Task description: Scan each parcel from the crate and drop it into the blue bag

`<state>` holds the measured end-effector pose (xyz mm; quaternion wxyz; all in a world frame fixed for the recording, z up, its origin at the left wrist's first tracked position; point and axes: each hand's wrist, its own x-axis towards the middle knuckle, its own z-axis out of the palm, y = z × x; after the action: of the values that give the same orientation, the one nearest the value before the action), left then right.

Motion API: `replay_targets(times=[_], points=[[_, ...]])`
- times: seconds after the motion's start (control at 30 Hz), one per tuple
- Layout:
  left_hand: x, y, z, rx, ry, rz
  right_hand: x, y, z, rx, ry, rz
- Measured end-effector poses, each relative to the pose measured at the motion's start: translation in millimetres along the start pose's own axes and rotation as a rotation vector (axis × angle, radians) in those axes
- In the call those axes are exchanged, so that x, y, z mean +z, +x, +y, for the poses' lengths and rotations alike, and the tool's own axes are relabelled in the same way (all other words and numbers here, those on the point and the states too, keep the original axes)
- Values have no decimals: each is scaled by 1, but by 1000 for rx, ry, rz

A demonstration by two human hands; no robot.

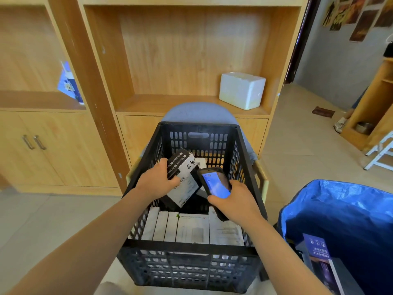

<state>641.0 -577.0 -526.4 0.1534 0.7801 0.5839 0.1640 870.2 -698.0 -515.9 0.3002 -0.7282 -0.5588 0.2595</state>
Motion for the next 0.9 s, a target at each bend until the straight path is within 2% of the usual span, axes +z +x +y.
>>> replay_targets(times=[0.23, 0.47, 0.7, 0.9], points=[[-25, -38, 16, -93, -287, 183, -29, -16, -20, -68, -1, 32], [-13, -49, 5, -165, -623, 187, -74, -51, -10, -171, -177, 36], [-8, -57, 3, -128, -476, 135, -100, -73, 0, -263, -655, 30], [-8, -63, 10, -149, -368, 163, -92, -80, -13, -376, -797, -7]])
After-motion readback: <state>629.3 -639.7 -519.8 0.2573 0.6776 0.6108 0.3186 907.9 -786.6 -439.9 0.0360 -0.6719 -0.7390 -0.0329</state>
